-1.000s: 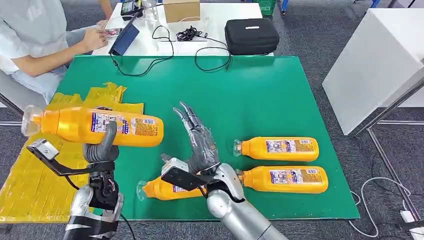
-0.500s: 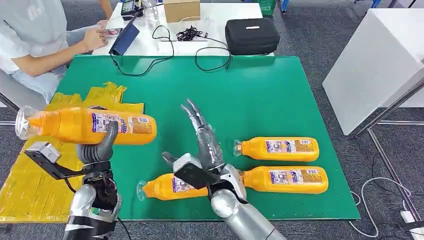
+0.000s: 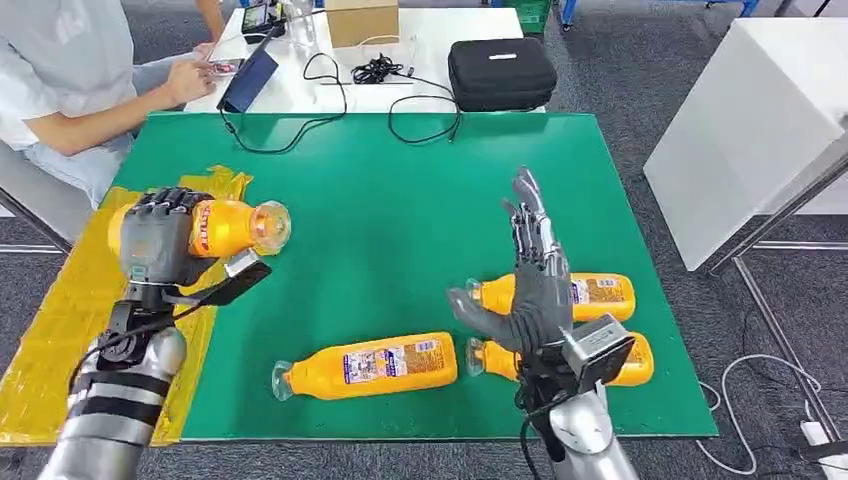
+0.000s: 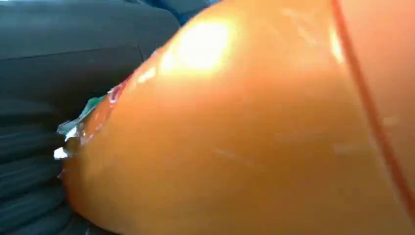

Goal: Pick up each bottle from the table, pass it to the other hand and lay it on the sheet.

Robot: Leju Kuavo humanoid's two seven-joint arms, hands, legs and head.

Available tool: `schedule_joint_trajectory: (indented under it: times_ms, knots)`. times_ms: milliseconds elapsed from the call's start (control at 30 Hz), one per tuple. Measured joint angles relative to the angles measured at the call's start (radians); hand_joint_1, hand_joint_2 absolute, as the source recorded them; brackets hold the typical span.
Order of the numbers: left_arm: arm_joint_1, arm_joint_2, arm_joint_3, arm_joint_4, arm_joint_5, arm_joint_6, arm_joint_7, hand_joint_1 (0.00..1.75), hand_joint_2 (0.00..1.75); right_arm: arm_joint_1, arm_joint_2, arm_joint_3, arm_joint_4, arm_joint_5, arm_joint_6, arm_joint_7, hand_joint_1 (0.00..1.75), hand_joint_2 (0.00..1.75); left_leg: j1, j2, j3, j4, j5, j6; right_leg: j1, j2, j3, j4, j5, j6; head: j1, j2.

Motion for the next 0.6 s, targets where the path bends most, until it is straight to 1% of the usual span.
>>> schedule_joint_trajectory:
  times_ms: [33, 100, 233, 367, 533, 600]
  knots:
    - [-0.021, 0.015, 0.0, 0.059, -0.003, 0.012, 0.0, 1.75, 1.75, 0.008, -0.006, -0.006, -0.002, 0.0, 0.007, -0.003, 0.0, 1.75, 0.0, 0.001, 0.0, 0.0, 0.0, 0.0, 0.0, 0.001, -0.001, 0.0, 0.001, -0.002, 0.0, 0.0]
    - [-0.054, 0.032, -0.001, 0.148, -0.028, 0.009, 0.009, 1.75, 1.75, 0.011, -0.013, -0.013, -0.002, 0.001, 0.014, -0.004, 0.0, 1.75, 0.0, 0.0, 0.0, 0.0, 0.0, 0.0, 0.001, 0.001, -0.001, 0.001, 0.001, -0.002, 0.0, 0.0]
    - [-0.082, 0.05, -0.011, 0.253, -0.061, -0.014, 0.036, 1.75, 1.75, 0.011, -0.019, -0.013, -0.002, 0.008, 0.026, -0.003, 0.0, 1.75, 0.0, 0.0, -0.001, 0.0, 0.0, 0.0, 0.0, 0.0, -0.002, 0.001, 0.001, -0.002, 0.001, 0.0]
    - [-0.097, 0.058, -0.021, 0.318, -0.071, -0.035, 0.051, 1.75, 1.75, 0.011, -0.021, -0.012, -0.002, 0.018, 0.026, 0.002, 0.0, 1.75, 0.0, -0.001, -0.002, 0.0, 0.0, 0.0, 0.0, 0.0, -0.002, 0.001, 0.001, -0.002, 0.001, 0.0]
    - [-0.12, 0.059, -0.027, 0.395, -0.072, -0.146, 0.1, 1.75, 1.75, 0.011, -0.022, -0.009, -0.001, 0.039, 0.026, 0.018, 0.0, 1.75, 0.0, -0.001, -0.002, 0.0, 0.0, 0.0, 0.0, 0.0, -0.002, 0.0, 0.001, -0.002, 0.001, 0.0]
    - [-0.126, 0.059, -0.03, 0.42, -0.071, -0.162, 0.104, 1.75, 1.75, 0.01, -0.022, -0.009, 0.0, 0.042, 0.026, 0.023, 0.0, 1.75, 0.0, -0.001, -0.002, 0.0, 0.0, 0.0, 0.0, 0.0, -0.002, 0.0, 0.001, -0.002, 0.001, 0.0]
